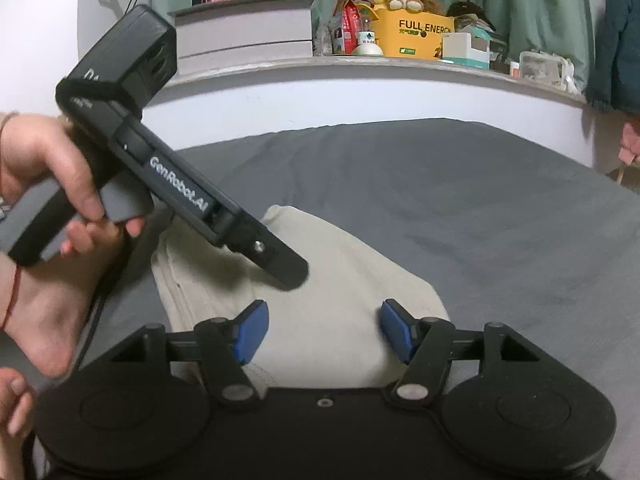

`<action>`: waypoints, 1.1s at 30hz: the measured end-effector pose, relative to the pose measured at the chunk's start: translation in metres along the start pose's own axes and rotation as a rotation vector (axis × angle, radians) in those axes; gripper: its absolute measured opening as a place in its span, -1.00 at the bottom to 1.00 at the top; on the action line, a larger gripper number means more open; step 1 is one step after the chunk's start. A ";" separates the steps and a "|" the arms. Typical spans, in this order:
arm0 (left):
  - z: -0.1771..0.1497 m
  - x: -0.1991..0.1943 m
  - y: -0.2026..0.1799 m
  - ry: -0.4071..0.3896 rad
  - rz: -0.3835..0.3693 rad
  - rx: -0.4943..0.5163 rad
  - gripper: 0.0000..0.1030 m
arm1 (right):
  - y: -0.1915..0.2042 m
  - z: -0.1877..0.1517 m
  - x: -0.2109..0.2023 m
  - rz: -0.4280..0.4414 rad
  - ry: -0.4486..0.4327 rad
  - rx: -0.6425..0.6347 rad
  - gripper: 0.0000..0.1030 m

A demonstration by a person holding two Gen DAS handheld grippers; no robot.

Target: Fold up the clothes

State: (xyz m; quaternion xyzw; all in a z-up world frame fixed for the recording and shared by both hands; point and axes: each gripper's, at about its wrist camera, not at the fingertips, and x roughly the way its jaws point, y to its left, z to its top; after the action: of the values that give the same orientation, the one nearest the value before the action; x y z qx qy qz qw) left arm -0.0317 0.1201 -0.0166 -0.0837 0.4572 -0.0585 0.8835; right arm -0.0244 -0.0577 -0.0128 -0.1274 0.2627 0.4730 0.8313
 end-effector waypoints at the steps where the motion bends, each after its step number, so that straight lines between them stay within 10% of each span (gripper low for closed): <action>1: 0.001 -0.003 -0.003 0.013 0.005 0.039 0.75 | 0.001 0.002 -0.003 -0.010 0.007 -0.010 0.19; 9: -0.020 -0.018 -0.020 0.112 -0.007 0.428 0.76 | -0.007 -0.002 -0.004 -0.019 0.084 0.050 0.26; 27: -0.051 -0.041 -0.026 0.211 -0.093 0.714 0.81 | 0.025 -0.005 -0.003 0.013 0.169 -0.001 0.42; 33: -0.040 -0.053 -0.007 0.251 -0.048 0.628 0.81 | 0.027 0.005 -0.021 0.055 0.150 -0.018 0.41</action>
State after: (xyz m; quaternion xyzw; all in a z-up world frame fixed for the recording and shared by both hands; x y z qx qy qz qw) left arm -0.0948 0.1192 0.0048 0.1895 0.5201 -0.2268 0.8013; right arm -0.0548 -0.0568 0.0039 -0.1625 0.3234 0.4871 0.7948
